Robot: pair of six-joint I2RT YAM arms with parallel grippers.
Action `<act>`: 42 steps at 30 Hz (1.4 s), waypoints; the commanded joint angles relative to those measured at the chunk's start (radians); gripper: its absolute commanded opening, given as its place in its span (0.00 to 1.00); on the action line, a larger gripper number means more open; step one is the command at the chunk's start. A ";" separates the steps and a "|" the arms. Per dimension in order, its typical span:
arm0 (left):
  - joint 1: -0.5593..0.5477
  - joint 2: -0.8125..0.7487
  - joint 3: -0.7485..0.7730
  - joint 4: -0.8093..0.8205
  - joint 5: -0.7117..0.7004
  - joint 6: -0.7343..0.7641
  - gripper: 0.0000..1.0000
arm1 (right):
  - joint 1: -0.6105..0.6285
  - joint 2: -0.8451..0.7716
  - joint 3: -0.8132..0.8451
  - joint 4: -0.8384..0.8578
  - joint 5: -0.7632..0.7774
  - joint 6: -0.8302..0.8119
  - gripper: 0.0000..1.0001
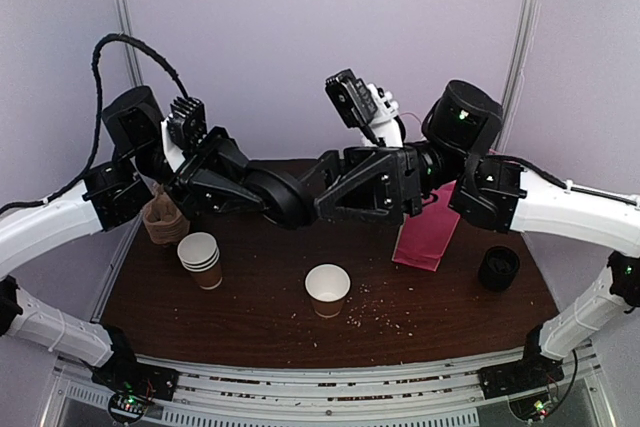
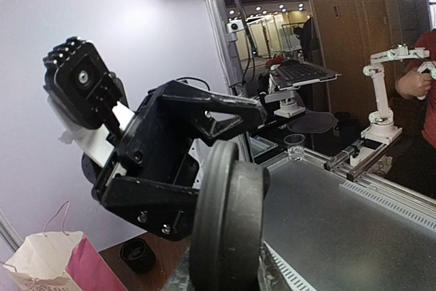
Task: Pack the takeout coffee
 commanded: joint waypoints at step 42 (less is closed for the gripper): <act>-0.041 0.239 -0.502 0.245 -0.650 -1.035 0.21 | 0.041 -0.285 -0.686 -0.329 1.259 0.094 0.70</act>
